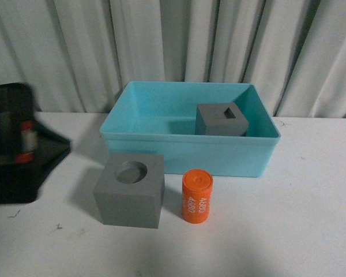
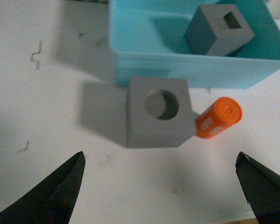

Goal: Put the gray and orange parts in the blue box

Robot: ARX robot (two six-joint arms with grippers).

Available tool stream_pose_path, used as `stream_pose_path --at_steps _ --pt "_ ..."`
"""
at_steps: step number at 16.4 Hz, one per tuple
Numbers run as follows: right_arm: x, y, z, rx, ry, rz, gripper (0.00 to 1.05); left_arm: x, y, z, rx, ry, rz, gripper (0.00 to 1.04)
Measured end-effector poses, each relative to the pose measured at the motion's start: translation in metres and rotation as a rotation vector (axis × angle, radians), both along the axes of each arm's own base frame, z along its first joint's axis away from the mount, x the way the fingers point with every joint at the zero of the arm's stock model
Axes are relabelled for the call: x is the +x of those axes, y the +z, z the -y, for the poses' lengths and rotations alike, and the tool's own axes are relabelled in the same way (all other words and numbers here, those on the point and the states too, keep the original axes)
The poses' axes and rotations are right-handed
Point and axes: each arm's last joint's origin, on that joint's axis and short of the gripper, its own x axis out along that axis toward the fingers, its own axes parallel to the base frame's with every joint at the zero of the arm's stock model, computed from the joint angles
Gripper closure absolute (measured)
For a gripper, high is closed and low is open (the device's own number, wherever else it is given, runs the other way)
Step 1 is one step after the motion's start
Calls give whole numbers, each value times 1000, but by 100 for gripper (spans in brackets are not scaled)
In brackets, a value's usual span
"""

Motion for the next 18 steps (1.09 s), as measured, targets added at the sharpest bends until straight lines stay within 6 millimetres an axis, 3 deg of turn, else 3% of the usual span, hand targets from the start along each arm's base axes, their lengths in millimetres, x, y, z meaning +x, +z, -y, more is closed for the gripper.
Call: stream_pose_path --at_steps 4,8,13,18 --pt "0 0 0 0 0 0 6 64 -19 44 97 -66 10 7" --pt "0 0 0 0 0 0 6 105 -58 53 207 -46 -59 7" --pt "0 0 0 0 0 0 6 133 -80 47 256 -10 -96 7" --pt "0 0 0 0 0 0 6 136 -89 42 267 -2 -122 7"
